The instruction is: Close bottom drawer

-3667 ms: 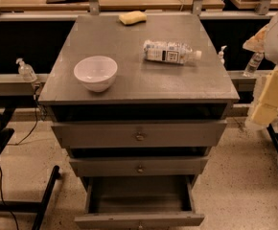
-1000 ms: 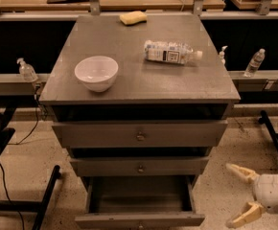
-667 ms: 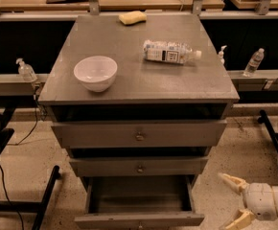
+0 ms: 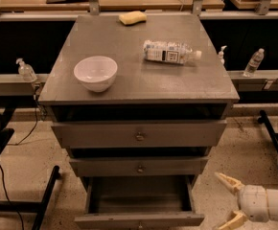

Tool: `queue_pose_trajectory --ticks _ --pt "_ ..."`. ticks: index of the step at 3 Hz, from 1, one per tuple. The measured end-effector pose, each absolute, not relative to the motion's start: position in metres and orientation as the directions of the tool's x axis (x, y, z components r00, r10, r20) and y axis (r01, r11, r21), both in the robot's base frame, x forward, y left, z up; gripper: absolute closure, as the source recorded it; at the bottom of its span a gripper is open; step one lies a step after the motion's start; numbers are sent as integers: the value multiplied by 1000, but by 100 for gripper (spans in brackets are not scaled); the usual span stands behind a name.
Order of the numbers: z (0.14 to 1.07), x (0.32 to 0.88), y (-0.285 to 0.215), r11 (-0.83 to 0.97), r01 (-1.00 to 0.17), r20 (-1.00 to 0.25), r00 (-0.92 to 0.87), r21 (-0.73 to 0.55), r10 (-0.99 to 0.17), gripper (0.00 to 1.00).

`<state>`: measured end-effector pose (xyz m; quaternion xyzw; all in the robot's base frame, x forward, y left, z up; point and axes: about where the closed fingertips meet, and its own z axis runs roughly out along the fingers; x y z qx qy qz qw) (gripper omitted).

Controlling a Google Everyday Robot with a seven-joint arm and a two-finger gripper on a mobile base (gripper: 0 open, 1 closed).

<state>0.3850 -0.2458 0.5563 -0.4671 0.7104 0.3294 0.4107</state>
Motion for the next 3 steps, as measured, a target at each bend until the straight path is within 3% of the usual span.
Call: queue_pose_trajectory --ticks 2,3 --pt "475 373 -171 315 -929 -923 65 -194 -379 0" --pt "465 375 -158 280 -933 -911 102 -227 -399 0"
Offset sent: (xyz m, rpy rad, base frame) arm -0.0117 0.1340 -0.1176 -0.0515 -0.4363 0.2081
